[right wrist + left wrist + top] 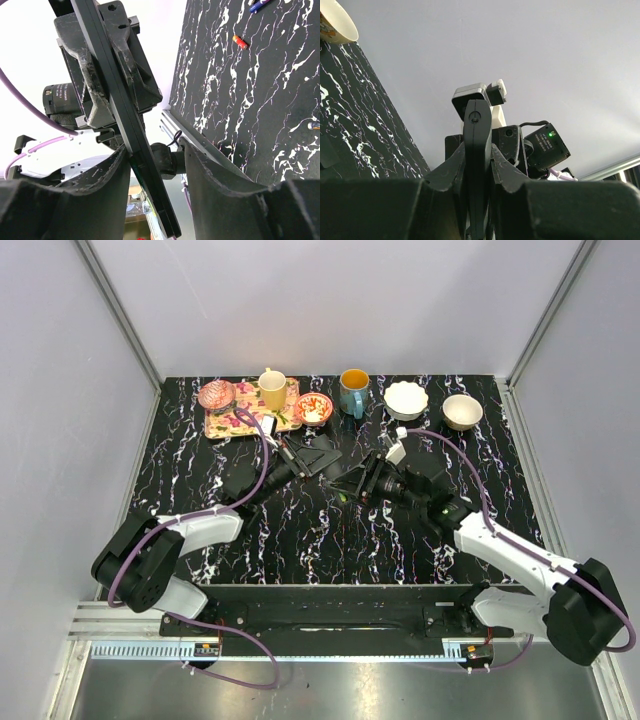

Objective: Load the batteries into the remote control
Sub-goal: Adjust the battery in the remote control.

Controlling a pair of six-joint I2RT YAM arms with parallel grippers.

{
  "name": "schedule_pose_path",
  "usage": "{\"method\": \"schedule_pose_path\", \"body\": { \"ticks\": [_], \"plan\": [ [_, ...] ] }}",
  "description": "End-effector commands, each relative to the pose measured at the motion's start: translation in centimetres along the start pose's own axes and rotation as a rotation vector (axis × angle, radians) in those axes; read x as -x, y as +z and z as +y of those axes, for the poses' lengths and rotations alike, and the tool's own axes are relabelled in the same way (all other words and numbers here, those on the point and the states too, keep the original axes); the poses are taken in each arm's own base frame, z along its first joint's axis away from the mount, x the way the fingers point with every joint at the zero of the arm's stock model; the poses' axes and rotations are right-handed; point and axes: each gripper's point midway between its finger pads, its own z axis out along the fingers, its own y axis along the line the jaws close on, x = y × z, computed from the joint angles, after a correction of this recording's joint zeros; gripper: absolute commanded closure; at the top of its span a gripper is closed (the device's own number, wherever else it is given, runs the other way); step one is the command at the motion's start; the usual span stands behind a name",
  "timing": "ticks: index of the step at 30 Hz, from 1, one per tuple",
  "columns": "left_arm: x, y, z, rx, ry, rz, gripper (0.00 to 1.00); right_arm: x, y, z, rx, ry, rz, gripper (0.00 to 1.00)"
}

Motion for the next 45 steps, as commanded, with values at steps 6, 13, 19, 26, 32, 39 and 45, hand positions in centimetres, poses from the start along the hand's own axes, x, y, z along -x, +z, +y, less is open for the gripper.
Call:
{"method": "schedule_pose_path", "body": {
  "ticks": [6,13,19,26,32,39,45],
  "plan": [
    [2.2,0.8,-7.8,-0.233,0.068,-0.058,1.00,-2.0,0.1,-2.7,-0.049,0.034,0.090,0.53],
    [2.3,0.8,-8.1,-0.237,0.070,-0.062,1.00,-2.4,0.1,-3.2,-0.058,0.040,0.107,0.63],
    [2.0,0.6,-7.4,-0.212,0.081,-0.053,1.00,-2.1,0.0,-2.4,-0.046,0.031,0.101,0.37],
    [0.8,-0.2,-4.2,-0.103,0.076,-0.020,1.00,0.6,-0.6,1.8,-0.020,-0.067,0.032,0.15],
    [0.6,-0.7,-2.2,-0.030,0.077,-0.012,1.00,1.7,-2.3,5.4,-0.025,-0.235,0.040,0.00],
    [1.0,-1.0,-1.3,-0.007,0.075,-0.015,1.00,2.4,-7.2,5.8,-0.140,-0.416,-0.027,0.00],
    [1.4,-3.4,-0.4,0.016,0.084,-0.031,1.00,4.3,-8.6,-1.9,-0.414,-0.450,-0.163,0.00]
  ]
}}
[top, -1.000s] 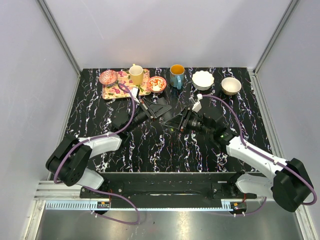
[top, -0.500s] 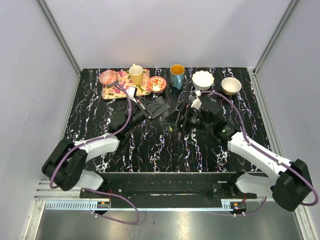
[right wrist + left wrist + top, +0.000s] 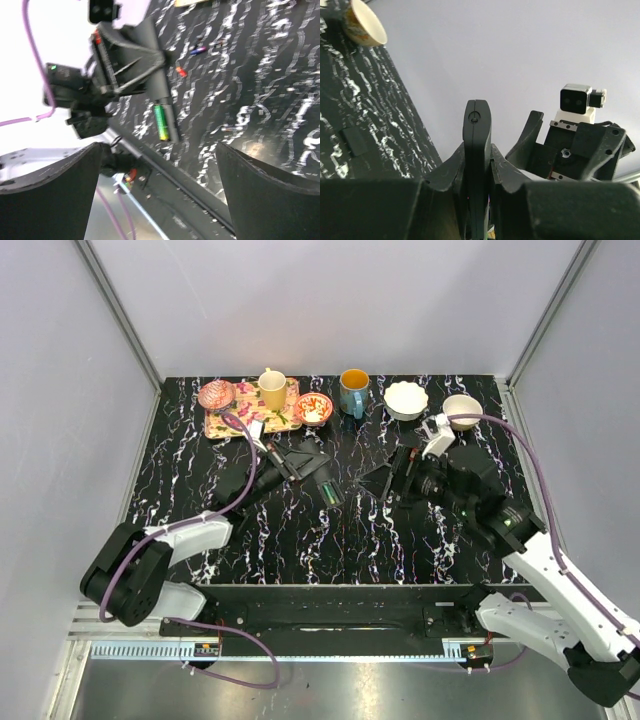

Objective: Load the batteries into the remote control
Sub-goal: Adjust the battery in the remote control, then move the battery to the center of the board.

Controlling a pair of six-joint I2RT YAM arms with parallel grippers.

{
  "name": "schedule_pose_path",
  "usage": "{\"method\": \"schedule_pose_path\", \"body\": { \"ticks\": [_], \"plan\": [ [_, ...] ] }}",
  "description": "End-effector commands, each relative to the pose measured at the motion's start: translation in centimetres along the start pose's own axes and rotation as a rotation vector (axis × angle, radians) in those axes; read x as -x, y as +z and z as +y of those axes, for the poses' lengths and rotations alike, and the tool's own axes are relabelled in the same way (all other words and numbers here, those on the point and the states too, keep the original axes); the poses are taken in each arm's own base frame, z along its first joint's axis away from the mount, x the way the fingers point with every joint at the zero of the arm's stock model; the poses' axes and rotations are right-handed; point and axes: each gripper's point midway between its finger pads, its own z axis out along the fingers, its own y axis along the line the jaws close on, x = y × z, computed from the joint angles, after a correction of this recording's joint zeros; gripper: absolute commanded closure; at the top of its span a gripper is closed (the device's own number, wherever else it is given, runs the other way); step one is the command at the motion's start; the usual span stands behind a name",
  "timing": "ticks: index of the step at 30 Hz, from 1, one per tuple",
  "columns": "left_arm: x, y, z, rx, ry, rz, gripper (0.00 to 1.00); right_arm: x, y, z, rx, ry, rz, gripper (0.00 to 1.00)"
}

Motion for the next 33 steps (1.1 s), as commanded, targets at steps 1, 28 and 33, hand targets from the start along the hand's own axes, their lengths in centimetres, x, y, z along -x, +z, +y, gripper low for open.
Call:
{"method": "schedule_pose_path", "body": {
  "ticks": [1,28,33],
  "plan": [
    [0.7,-2.5,-0.9,-0.036,0.045,-0.014,1.00,-3.0,1.0,-8.7,-0.297,-0.050,0.022,0.02],
    [-1.1,-12.0,-1.3,0.063,0.165,-0.092,1.00,-16.9,16.9,-16.1,-0.509,-0.418,0.501,0.10],
    [-1.2,-12.1,-1.5,0.055,0.161,-0.094,1.00,-17.1,17.5,-16.4,-0.506,-0.456,0.523,0.11]
  ]
}}
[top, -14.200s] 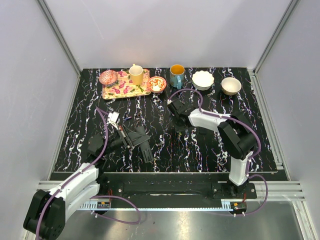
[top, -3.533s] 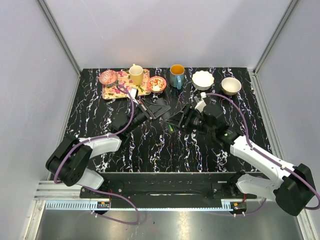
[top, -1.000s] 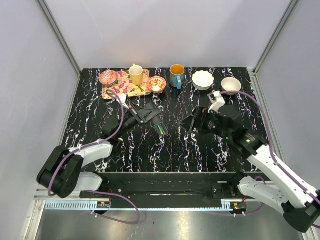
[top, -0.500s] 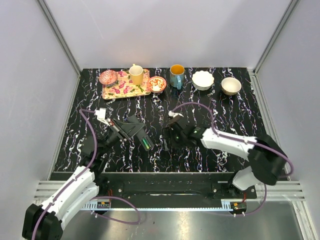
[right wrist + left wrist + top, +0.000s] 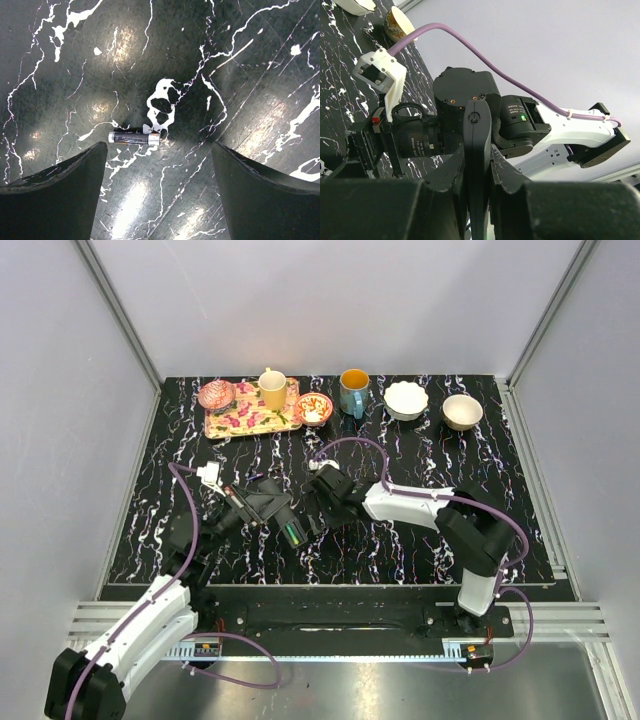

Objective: Load the batteries into the remote control
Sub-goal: Move the battery to the center of the board.

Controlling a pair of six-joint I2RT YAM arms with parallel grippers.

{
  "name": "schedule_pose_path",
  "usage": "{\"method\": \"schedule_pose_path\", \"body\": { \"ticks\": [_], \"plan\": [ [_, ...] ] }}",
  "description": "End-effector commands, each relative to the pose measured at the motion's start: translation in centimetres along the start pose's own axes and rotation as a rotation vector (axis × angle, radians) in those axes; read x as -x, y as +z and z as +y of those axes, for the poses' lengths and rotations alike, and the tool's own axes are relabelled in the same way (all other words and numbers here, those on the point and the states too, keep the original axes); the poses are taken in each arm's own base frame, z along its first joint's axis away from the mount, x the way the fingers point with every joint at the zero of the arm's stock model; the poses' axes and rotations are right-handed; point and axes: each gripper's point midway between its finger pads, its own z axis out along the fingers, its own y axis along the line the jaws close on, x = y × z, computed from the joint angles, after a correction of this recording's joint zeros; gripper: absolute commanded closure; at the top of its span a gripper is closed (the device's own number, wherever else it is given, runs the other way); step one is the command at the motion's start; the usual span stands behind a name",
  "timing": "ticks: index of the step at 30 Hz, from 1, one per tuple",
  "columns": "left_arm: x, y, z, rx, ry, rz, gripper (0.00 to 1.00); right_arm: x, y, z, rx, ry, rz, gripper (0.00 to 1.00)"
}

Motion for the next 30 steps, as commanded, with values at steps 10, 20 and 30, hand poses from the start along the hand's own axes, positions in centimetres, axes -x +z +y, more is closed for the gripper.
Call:
{"method": "schedule_pose_path", "body": {
  "ticks": [10,20,30],
  "plan": [
    [0.4,-0.3,-0.4,-0.031,0.008,-0.038,1.00,1.0,0.6,1.3,0.027,-0.102,-0.002,0.20],
    [0.3,-0.4,-0.4,-0.033,0.004,-0.037,1.00,-0.2,1.3,2.0,0.027,-0.115,0.032,0.24],
    [0.4,-0.5,-0.1,-0.025,-0.001,-0.044,1.00,-0.3,0.9,2.4,-0.004,-0.084,0.027,0.28]
  ]
}}
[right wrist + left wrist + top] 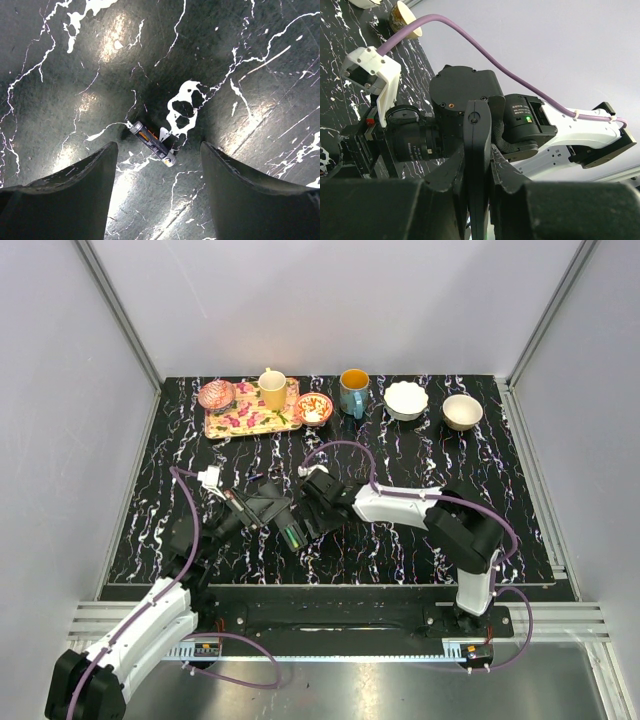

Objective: Load the batteries into the remote control
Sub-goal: Move the battery to the center of the board.

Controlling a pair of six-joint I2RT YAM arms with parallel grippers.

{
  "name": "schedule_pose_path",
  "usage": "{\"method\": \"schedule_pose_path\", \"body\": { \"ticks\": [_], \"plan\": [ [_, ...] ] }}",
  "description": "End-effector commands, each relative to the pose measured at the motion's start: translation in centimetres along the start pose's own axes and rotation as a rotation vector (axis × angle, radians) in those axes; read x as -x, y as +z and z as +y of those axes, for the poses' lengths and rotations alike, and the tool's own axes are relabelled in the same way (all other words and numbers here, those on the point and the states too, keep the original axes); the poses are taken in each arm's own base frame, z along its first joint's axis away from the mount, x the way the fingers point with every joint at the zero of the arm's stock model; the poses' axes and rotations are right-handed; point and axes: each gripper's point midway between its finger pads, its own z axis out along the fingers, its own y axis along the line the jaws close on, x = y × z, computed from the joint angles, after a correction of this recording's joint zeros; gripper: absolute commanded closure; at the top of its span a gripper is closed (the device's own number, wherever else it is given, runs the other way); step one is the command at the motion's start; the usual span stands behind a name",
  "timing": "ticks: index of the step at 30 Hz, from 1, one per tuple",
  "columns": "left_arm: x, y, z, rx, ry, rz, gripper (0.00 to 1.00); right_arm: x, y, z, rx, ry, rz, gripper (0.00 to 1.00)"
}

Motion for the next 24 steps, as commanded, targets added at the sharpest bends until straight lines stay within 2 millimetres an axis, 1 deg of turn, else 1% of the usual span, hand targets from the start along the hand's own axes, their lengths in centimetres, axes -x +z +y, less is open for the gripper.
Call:
{"method": "schedule_pose_path", "body": {
  "ticks": [1,6,7,10,16,17,20,21,23,24],
  "plan": [
    [0.8,-0.1,-1.0,-0.041,0.021,-0.039,1.00,0.2,-0.1,1.0,-0.006,0.006,0.004,0.30],
    [0.6,-0.2,-0.8,-0.039,0.017,-0.037,1.00,-0.4,0.5,0.8,-0.021,0.005,0.022,0.38],
    [0.6,-0.2,-0.8,-0.039,0.015,-0.037,1.00,-0.3,0.5,0.7,-0.022,0.004,0.020,0.41],
    [0.6,-0.2,-0.8,-0.040,0.016,-0.037,1.00,-0.4,0.6,0.6,-0.029,-0.003,0.023,0.44],
    [0.6,-0.2,-0.9,-0.042,0.015,-0.035,1.00,-0.9,0.8,0.1,-0.048,-0.013,0.036,0.56],
    [0.5,-0.2,-0.8,-0.040,0.013,-0.034,1.00,-1.0,0.9,0.1,-0.049,-0.015,0.040,0.62],
    [0.5,-0.2,-0.9,-0.040,0.014,-0.032,1.00,-1.5,1.2,-0.2,-0.066,-0.011,0.053,0.72],
    [0.5,-0.2,-0.8,-0.039,0.013,-0.033,1.00,-1.6,1.2,-0.4,-0.075,-0.007,0.055,0.78],
    [0.5,-0.2,-0.9,-0.041,0.017,-0.031,1.00,-1.9,1.3,-0.9,-0.095,0.003,0.060,0.84],
    [0.5,-0.1,-0.8,-0.038,0.017,-0.030,1.00,-1.9,1.3,-1.2,-0.112,0.012,0.057,0.92]
  ]
}}
